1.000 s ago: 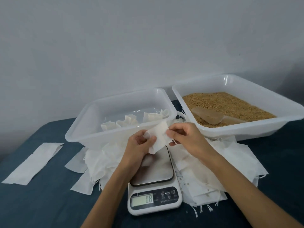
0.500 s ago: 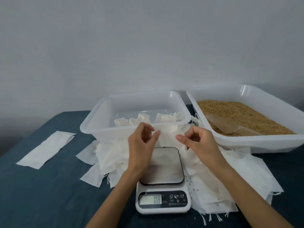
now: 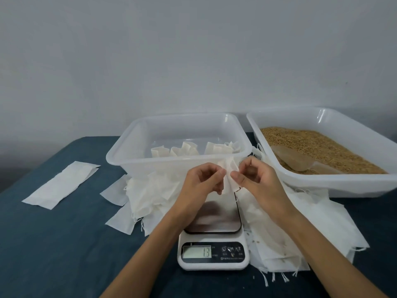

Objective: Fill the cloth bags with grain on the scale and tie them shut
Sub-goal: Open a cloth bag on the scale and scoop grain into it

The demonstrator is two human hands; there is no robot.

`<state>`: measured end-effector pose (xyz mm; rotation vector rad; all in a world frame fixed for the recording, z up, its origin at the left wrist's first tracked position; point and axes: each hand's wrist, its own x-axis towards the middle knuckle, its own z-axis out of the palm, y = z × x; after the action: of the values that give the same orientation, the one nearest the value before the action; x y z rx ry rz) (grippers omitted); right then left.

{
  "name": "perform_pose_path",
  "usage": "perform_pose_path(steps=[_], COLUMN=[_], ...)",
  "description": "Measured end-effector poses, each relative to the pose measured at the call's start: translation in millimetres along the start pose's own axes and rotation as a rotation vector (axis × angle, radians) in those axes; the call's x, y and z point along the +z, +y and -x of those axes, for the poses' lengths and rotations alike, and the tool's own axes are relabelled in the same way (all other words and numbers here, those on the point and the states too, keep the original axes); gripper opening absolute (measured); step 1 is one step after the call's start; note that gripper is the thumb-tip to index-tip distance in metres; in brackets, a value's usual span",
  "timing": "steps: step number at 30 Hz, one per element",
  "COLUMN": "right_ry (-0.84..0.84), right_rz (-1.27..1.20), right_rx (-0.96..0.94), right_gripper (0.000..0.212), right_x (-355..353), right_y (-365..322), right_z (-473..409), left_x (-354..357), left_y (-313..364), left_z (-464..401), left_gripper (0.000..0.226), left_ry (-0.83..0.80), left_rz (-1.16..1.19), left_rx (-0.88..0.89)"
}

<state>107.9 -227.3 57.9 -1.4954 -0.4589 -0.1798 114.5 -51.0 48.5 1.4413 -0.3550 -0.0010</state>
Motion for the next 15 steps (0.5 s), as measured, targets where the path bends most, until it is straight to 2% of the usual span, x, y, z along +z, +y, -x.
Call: perform_pose_path(steps=[3,5,11,15], right_ry=[-0.022,-0.063,-0.112,-0.077], right_rz=[0.0,0.008,-0.008,-0.033], right_rx=[0.024,0.024,0.009,0.018], right_gripper=[0.027,0.027,0.013,0.017], right_x=[-0.2,1.5,3.1,2.2], right_y=[1.0,2.0,-1.2,-0.5], right_z=[0.5,2.1,3.8,3.9], left_x=[2.3,3.7,-0.9,-4.0], left_y=[0.3,0.9,0.5,0.0], left_z=[2.2,3.9,2.1,0.6], left_gripper=[0.03,0.028,0.022,0.017], left_ry=[-0.081,-0.113,-0.08,-0.045], left_rz=[0.031,0.026,0.018,0.021], left_rx=[-0.031,-0.037,-0.029,-0.005])
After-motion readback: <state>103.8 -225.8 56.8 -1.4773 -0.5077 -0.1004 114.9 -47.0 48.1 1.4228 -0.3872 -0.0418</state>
